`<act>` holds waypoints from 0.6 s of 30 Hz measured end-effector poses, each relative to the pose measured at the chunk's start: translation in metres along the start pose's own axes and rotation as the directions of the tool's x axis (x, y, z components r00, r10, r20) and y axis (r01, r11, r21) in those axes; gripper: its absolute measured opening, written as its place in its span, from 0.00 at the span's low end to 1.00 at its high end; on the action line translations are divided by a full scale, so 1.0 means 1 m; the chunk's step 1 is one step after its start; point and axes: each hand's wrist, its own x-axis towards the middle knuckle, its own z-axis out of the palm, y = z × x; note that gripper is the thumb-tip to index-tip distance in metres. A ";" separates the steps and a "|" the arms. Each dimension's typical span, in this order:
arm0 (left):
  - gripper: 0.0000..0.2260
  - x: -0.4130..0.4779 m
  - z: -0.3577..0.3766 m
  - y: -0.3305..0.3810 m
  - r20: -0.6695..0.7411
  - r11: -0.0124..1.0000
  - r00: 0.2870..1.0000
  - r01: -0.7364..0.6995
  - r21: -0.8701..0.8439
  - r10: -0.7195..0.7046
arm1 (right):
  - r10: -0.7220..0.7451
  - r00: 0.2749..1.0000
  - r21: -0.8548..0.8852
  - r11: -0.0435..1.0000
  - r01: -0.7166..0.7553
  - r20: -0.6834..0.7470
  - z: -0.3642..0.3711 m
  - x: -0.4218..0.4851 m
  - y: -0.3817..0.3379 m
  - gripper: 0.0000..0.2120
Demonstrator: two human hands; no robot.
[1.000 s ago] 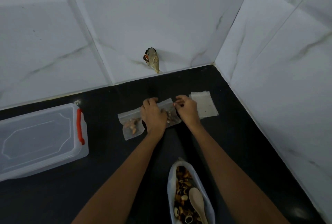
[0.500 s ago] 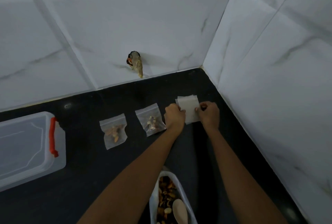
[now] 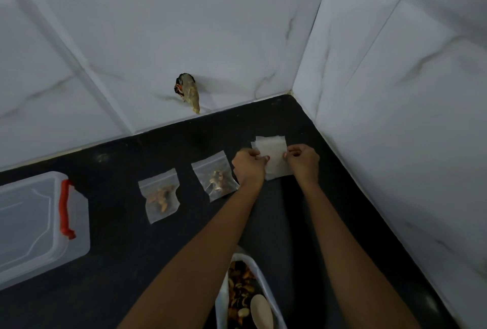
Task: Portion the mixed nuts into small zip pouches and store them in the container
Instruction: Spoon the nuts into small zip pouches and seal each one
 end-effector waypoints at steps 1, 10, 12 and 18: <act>0.13 0.000 0.000 0.000 0.007 0.999 1.000 0.017 -0.039 -0.017 | 0.003 1.000 0.018 1.000 -0.003 0.006 -0.001 0.000 0.000 0.09; 0.10 -0.009 -0.008 -0.002 0.119 0.928 0.989 0.122 -0.352 -0.085 | 0.063 0.996 0.247 0.966 -0.075 0.055 -0.009 -0.007 -0.009 0.17; 0.09 -0.011 -0.011 -0.002 0.134 0.924 0.988 0.115 -0.364 -0.071 | 0.116 0.988 0.352 0.924 -0.146 0.105 -0.015 -0.008 -0.012 0.14; 0.07 -0.030 -0.032 -0.001 0.175 0.923 0.984 0.088 -0.374 -0.023 | 0.118 0.969 0.486 0.848 -0.211 0.216 -0.030 -0.027 -0.018 0.11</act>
